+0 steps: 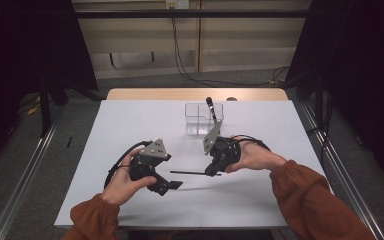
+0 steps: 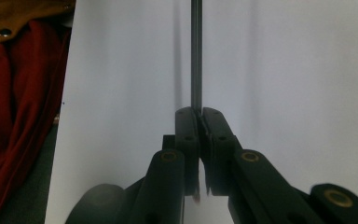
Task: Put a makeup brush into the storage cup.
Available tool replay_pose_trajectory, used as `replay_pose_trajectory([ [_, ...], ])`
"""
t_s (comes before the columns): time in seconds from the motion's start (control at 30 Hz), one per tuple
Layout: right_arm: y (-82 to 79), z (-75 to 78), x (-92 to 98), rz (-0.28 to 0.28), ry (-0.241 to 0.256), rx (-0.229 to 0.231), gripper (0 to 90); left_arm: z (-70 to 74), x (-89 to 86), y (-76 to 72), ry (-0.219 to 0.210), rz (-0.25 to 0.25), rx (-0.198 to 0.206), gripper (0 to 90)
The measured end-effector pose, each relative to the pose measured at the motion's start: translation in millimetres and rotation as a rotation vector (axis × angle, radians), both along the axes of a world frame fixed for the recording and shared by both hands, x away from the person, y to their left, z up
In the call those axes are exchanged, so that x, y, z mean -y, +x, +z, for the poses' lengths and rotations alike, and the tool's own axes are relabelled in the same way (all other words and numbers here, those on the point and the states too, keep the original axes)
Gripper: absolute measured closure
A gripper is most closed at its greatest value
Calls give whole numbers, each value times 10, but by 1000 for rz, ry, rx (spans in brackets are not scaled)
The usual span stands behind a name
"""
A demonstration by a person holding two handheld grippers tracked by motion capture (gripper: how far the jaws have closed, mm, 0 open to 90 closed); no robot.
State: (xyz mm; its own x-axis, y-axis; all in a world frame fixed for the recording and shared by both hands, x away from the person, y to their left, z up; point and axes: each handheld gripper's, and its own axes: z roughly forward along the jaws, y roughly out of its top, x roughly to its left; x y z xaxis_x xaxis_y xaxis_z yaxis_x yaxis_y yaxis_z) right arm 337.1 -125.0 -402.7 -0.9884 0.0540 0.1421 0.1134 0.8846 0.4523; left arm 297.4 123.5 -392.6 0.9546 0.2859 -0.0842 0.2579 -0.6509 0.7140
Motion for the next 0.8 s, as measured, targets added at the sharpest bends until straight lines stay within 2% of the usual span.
replay_pose_trajectory([
  [0.03, 5, -5, -13, 8, 1, 0, 863, -20, 11, 9, 1, -2, -14, 57],
  [0.2, 6, 8, -64, 27, -17, -2, 863, -82, 52, 77, 71, -38, -48, 58],
  [0.33, 22, 20, -85, 34, -32, -6, 863, -98, 101, 96, 116, -86, -72, 59],
  [0.4, 26, 24, -88, 30, -41, -8, 863, -104, 124, 93, 134, -98, -78, 55],
  [0.63, 26, 22, -97, 42, -58, -15, 863, -147, 210, 101, 235, -106, -82, 74],
  [0.73, 28, 18, -108, 58, -56, -11, 863, -134, 234, 107, 257, -137, -76, 142],
  [0.8, 23, 17, -118, 60, -62, -16, 863, -126, 248, 105, 248, -137, -70, 257],
])
